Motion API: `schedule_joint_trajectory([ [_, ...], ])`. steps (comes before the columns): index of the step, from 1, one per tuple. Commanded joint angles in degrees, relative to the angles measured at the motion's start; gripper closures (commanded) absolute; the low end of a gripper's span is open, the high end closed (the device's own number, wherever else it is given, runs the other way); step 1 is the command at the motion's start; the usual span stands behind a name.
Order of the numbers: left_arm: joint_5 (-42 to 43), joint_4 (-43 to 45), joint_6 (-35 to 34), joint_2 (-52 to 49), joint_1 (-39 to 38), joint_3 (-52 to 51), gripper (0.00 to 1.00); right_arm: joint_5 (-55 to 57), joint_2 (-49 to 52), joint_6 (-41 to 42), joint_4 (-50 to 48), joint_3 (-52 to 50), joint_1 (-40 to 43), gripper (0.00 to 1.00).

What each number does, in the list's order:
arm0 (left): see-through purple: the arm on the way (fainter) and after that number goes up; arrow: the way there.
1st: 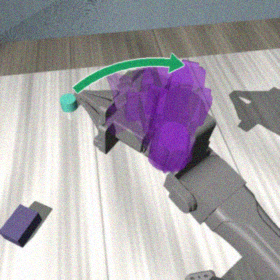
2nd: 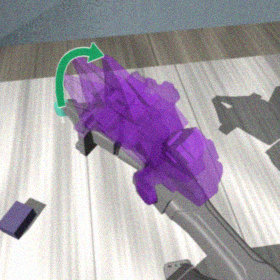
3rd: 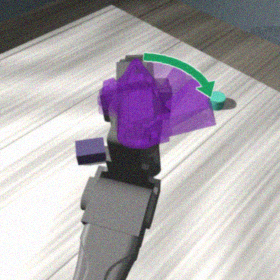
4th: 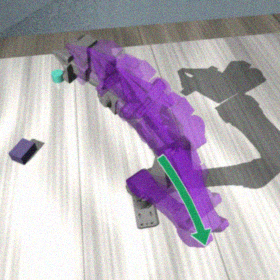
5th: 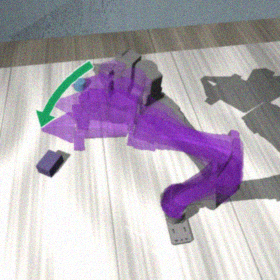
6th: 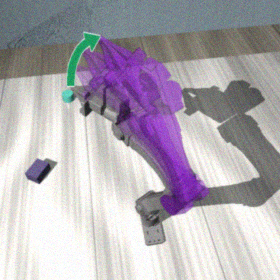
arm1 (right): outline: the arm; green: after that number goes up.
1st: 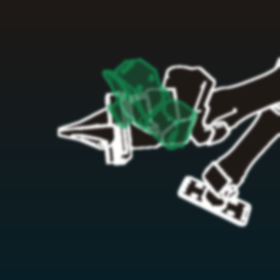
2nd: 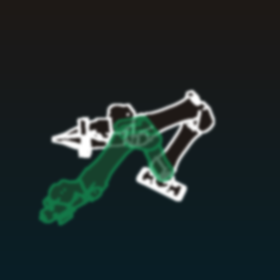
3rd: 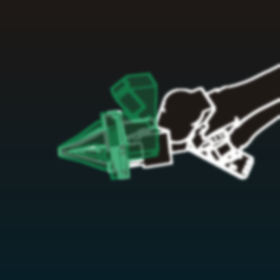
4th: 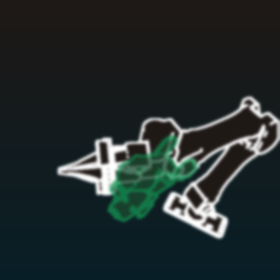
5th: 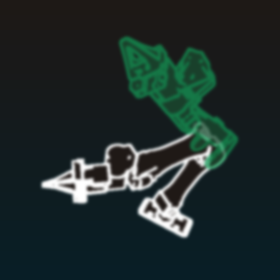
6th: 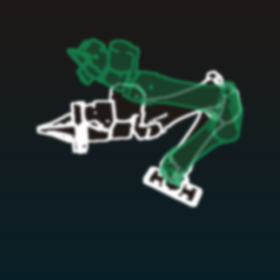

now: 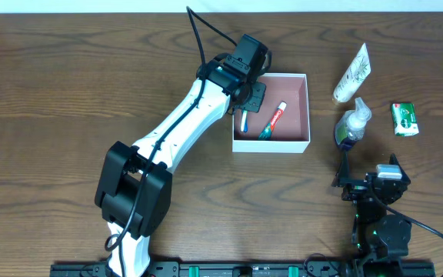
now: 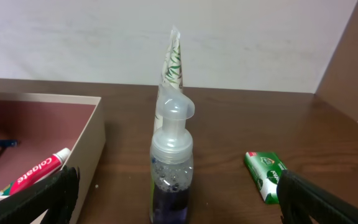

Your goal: Pack container

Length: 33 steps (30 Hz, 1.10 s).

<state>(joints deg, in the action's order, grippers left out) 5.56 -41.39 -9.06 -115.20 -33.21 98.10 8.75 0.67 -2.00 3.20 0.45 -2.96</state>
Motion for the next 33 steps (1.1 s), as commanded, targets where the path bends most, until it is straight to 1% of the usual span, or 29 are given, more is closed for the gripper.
schedule_joint_trajectory([
  [1, -0.59, -0.09, -0.52, -0.66, 0.0, -0.37, 0.86, -0.02, -0.37, -0.63, 0.24, -0.13, -0.85, 0.01],
  [16, -0.33, -6.95, -0.55, -0.66, -0.02, -0.39, 0.86, -0.02, -0.37, -0.63, 0.24, -0.13, -0.85, 0.01],
  [17, -0.17, -7.17, -0.55, -0.66, 0.0, -0.39, 0.83, -0.02, -0.37, -0.63, 0.24, -0.13, -0.85, 0.01],
  [18, -0.02, -7.19, -0.52, -0.66, 0.0, -0.39, 0.76, -0.02, -0.37, -0.63, 0.24, -0.13, -0.85, 0.01],
  [22, -0.04, -4.15, -0.46, -0.63, 0.07, -0.37, 0.71, -0.02, -0.37, -0.63, 0.24, -0.13, -0.85, 0.01],
  [26, -0.04, 2.45, -0.44, -0.63, 0.09, -0.37, 0.61, -0.02, -0.37, -0.63, 0.24, -0.13, -0.85, 0.01],
  [29, -0.07, 4.02, 1.05, -0.92, 0.09, -0.39, 0.59, -0.02, -0.39, -0.63, 0.24, -0.13, -0.85, 0.01],
  [33, -0.09, 4.74, 4.98, -2.45, 0.11, -0.39, 0.58, -0.02, -0.37, -0.63, 0.24, -0.13, -0.85, 0.01],
])
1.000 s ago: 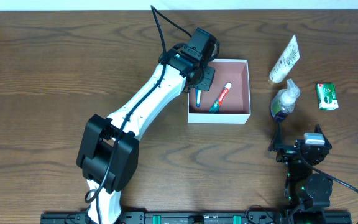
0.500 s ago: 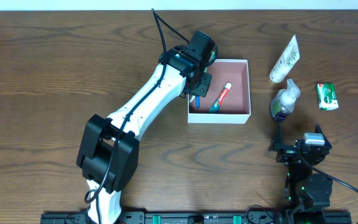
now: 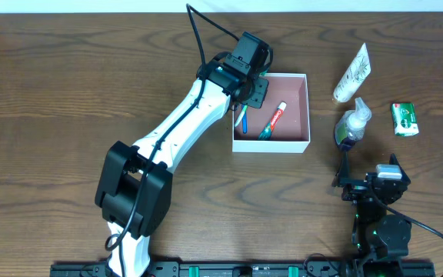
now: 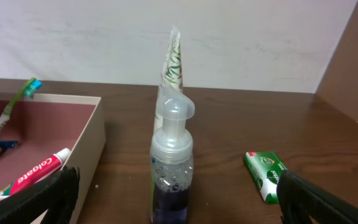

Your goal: Pack container

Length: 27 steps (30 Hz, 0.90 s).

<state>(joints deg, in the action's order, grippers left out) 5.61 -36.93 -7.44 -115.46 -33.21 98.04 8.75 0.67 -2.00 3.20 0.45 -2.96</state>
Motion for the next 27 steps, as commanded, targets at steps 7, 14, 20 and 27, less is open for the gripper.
schedule_joint_trajectory([
  [7, -0.11, 4.28, 4.83, -5.97, 0.26, -0.33, 0.53, -0.02, -0.37, -0.63, 0.24, -0.13, -0.85, 0.01],
  [14, -2.45, 6.4, 4.83, -7.15, 0.31, -0.33, 0.53, -0.02, -0.37, -0.63, 0.24, -0.13, -0.85, 0.01],
  [20, -3.32, 6.38, 4.81, -9.05, 0.52, -0.33, 0.53, -0.02, -0.37, -0.63, 0.24, -0.13, -0.85, 0.01],
  [27, -3.32, 6.45, 4.81, -9.42, 0.52, -0.33, 0.53, -0.02, -0.37, -0.63, 0.24, -0.13, -0.85, 0.01],
])
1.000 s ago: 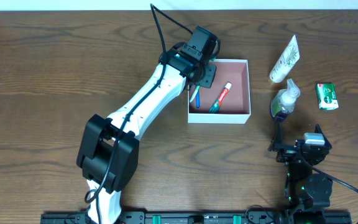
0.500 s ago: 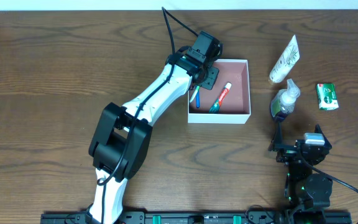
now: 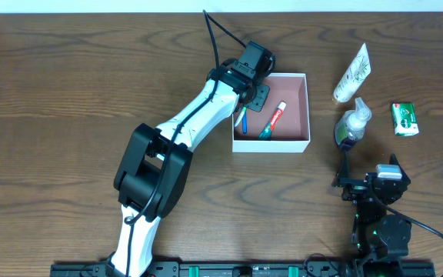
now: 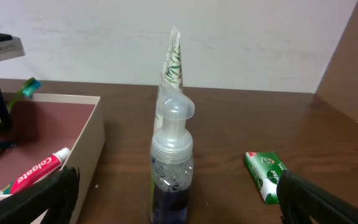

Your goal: Pack container

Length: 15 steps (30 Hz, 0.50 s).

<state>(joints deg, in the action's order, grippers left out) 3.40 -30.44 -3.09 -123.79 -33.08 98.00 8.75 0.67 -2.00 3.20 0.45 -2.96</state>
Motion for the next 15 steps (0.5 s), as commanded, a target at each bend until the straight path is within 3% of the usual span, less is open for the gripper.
schedule_joint_trajectory([
  [1, -1.11, -0.04, 0.46, -1.22, 0.39, -0.28, 0.53, -0.02, -0.37, -0.63, 0.24, -0.13, -0.85, 0.01],
  [15, -1.09, 0.0, 0.48, -1.7, 0.39, -0.28, 0.53, -0.02, -0.37, -0.63, 0.24, -0.13, -0.85, 0.01],
])
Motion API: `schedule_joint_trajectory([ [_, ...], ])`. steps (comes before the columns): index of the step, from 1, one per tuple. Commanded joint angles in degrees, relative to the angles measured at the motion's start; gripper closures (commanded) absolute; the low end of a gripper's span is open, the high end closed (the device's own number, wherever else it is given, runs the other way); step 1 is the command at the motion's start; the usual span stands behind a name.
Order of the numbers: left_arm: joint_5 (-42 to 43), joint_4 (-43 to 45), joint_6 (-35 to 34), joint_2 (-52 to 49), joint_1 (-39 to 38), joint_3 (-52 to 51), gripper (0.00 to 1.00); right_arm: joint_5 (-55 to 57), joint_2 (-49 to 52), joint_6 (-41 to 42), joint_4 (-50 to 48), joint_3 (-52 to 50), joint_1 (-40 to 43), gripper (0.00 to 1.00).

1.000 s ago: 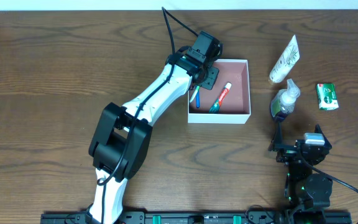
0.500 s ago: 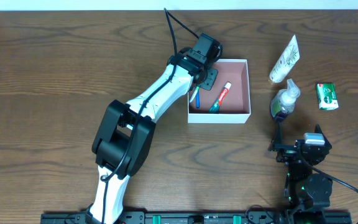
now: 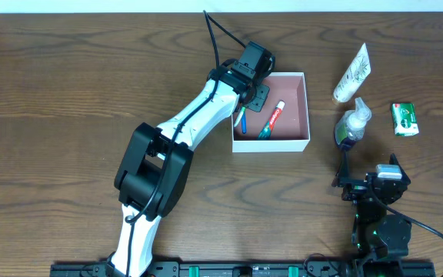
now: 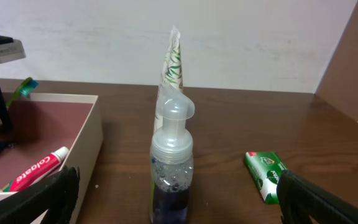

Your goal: Pack container

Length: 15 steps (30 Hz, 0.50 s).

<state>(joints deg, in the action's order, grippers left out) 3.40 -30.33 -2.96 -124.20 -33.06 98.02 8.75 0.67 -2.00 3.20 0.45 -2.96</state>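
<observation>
The white box with a dark pink inside (image 3: pixel 308 108) (image 4: pixel 86 140) holds a red toothpaste tube (image 3: pixel 275 115) (image 4: pixel 39 169) and a blue razor (image 3: pixel 242 121). A green toothbrush (image 4: pixel 25 86) leans up over the box's far left corner. My left gripper (image 3: pixel 254 91) hangs right at its handle, and its grip is hidden. My right gripper (image 4: pixel 178 186) (image 3: pixel 369 168) rests open at the near table edge. It faces a clear pump bottle of purple liquid (image 4: pixel 171 168) (image 3: pixel 352 127).
A white tube with a green leaf print (image 3: pixel 352 73) (image 4: pixel 171 68) stands behind the pump bottle. A green soap pack (image 3: pixel 404 118) (image 4: pixel 265 176) lies at the far right. The left arm stretches across the table's middle to the box.
The box has shifted slightly left. The toothbrush head sits a touch lower and further left with the left gripper. The right arm has not moved.
The left gripper was over the box's left side, with something green high at the edge of the right wrist view. Then the toothbrush stood tilted in the box's corner. Later the arm's elbow had swung right and the gripper showed beside the brush, where it remains.
</observation>
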Motion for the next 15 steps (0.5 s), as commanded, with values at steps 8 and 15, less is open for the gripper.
schedule_joint_trajectory([
  [8, -1.09, -0.17, 0.33, -1.29, 0.37, -0.31, 0.53, -0.02, -0.37, -0.63, 0.24, -0.13, -0.85, 0.01],
  [15, -1.09, -0.17, 0.33, -1.29, 0.37, -0.31, 0.54, -0.02, -0.37, -0.66, 0.24, -0.13, -0.85, 0.01],
])
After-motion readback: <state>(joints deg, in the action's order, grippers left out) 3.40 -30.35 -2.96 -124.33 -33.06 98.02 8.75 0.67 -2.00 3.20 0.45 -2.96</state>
